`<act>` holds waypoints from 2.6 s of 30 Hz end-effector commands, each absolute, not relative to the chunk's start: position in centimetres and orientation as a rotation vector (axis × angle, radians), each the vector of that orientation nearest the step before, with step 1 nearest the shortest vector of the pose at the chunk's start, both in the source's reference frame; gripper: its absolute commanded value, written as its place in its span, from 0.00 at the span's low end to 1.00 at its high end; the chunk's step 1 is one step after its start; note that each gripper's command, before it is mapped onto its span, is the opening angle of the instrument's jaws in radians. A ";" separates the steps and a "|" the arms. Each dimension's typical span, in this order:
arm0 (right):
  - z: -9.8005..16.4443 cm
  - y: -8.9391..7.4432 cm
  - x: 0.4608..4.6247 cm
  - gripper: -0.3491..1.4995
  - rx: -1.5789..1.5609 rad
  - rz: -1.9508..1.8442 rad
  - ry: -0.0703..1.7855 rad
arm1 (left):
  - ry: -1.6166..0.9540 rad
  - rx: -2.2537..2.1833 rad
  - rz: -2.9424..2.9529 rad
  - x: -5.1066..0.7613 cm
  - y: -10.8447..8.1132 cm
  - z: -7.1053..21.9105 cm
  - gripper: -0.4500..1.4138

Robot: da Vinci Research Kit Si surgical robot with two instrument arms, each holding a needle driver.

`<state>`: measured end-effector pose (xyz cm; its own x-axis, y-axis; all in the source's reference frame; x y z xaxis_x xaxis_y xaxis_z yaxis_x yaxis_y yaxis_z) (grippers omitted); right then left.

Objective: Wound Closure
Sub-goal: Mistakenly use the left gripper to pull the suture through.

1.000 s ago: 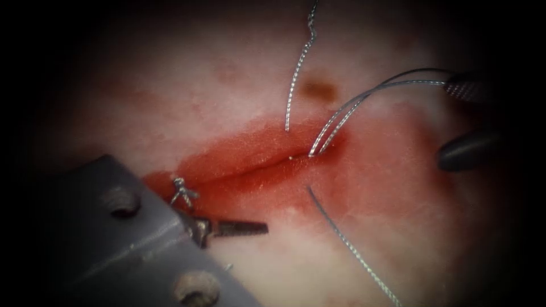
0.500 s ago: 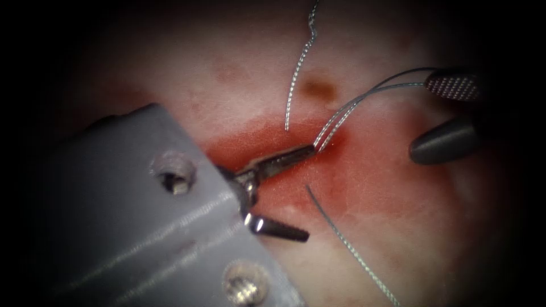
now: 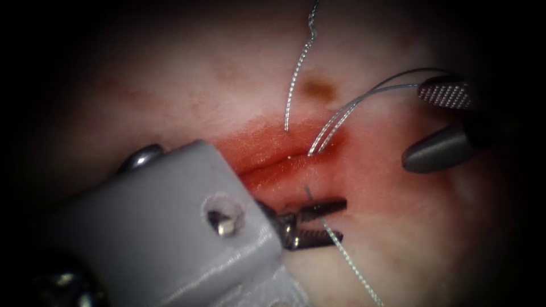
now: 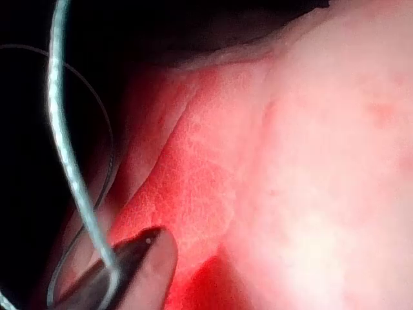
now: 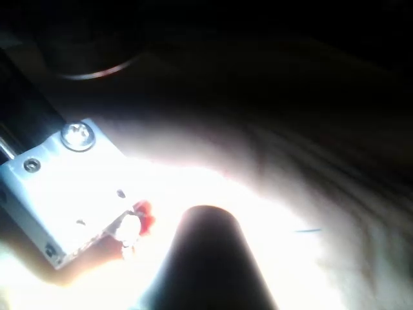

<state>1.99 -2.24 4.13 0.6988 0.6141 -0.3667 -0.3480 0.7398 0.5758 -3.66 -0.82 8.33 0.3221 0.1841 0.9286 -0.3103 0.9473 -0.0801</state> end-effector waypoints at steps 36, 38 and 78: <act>4.1 -2.1 2.14 0.87 0.503 0.563 0.586 | -1.076 0.312 -0.836 -2.45 0.1 8.6 0.00; 4.1 -2.1 2.13 0.87 0.504 0.562 0.585 | -1.073 0.288 -0.868 -2.32 0.2 8.5 0.00; 4.0 -2.0 1.95 0.85 0.481 0.558 0.576 | -0.550 -0.227 -1.049 1.21 1.3 8.6 0.00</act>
